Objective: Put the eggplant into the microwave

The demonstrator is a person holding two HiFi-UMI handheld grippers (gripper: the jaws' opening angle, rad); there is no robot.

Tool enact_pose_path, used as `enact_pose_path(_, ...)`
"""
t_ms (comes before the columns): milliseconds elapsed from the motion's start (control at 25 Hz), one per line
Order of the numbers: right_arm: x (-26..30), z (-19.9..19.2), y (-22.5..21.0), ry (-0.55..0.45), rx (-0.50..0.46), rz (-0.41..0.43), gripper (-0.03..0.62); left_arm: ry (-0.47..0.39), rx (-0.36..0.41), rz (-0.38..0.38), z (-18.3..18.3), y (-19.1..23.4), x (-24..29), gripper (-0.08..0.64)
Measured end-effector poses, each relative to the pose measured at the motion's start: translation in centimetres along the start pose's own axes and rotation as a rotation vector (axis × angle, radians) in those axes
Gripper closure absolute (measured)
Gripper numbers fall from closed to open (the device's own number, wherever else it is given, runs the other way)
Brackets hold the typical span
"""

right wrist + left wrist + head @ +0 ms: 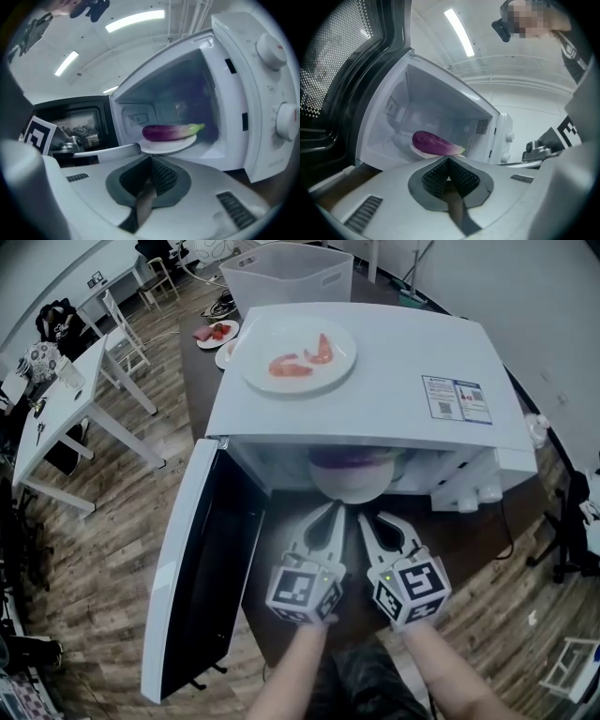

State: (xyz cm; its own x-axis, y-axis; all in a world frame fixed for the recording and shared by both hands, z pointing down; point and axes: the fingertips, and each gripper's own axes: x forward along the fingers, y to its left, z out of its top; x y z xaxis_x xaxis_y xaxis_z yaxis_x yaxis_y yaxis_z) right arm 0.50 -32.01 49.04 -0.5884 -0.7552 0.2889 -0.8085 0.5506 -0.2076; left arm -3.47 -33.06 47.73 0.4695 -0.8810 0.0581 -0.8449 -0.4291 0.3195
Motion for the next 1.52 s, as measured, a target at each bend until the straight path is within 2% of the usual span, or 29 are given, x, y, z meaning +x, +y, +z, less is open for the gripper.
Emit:
enact_pose_path(600,1.0,0.4,-0.6,0.000,0.005,-0.018,0.588,0.004,-0.001,0.017,0.1,0.1,0.3,0.558)
enact_pose_path(1520,2.9,1.1,-1.5,0.002,0.031,-0.025,0.588,0.019,-0.050,0.034,0.1,1.4,1.9,0.558)
